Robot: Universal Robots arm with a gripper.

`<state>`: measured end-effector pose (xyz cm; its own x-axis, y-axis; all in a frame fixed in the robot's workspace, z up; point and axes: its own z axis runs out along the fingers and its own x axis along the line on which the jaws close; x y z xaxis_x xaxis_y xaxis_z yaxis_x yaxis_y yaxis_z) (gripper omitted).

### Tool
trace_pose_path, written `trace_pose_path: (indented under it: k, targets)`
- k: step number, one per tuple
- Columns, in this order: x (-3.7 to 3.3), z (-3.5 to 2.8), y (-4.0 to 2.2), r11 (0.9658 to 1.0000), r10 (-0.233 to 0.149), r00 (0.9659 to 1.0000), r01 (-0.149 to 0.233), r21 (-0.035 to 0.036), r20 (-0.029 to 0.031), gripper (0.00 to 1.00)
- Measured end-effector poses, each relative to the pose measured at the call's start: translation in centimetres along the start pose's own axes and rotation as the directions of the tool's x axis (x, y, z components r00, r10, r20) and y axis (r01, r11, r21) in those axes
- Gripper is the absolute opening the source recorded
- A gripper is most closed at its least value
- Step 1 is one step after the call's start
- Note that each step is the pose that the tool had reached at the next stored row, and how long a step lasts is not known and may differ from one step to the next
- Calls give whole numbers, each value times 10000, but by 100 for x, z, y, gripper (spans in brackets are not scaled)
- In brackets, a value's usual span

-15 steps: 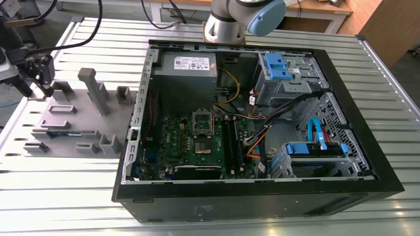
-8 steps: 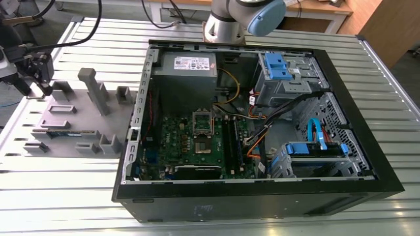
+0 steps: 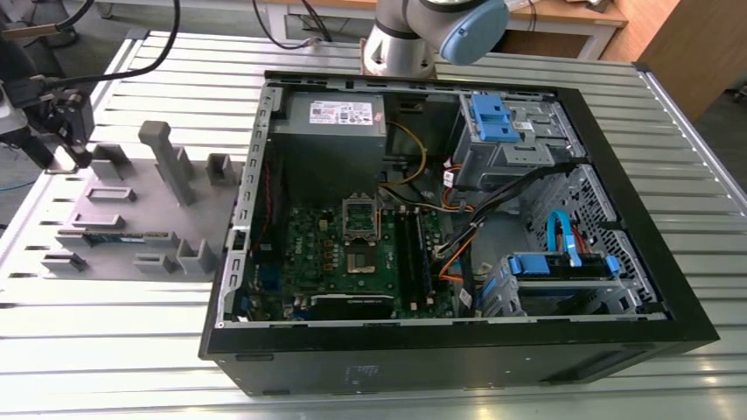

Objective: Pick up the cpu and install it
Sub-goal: 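Pick up the cpu and move it towards the insertion slot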

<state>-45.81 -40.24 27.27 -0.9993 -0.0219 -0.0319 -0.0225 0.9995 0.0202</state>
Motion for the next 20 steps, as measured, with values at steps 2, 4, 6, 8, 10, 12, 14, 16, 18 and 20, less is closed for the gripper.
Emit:
trace_pose_path:
  k: [2,4,6,8,10,12,14,16,18,20]
  targets:
    - [-1,-11,1,10000,1,10000,-1,0,1,47]
    - [-1,-24,1,10000,1,10000,-1,-1,3,47]
    - [-1,-39,1,10000,1,10000,-1,-1,2,47]
    - [-2,-55,1,10000,0,10000,0,-1,2,47]
    - [-3,-73,2,10000,0,10000,0,-1,1,47]
    - [-3,-87,2,10000,1,10000,-1,-1,2,47]
    - [-3,-94,2,10000,1,10000,-1,-2,4,47]
    - [-4,-101,2,10000,1,10000,-1,-2,4,47]
    - [-4,-105,2,10000,1,10000,-1,-2,3,47]
    - [-4,-109,2,10000,0,10000,0,-2,3,47]
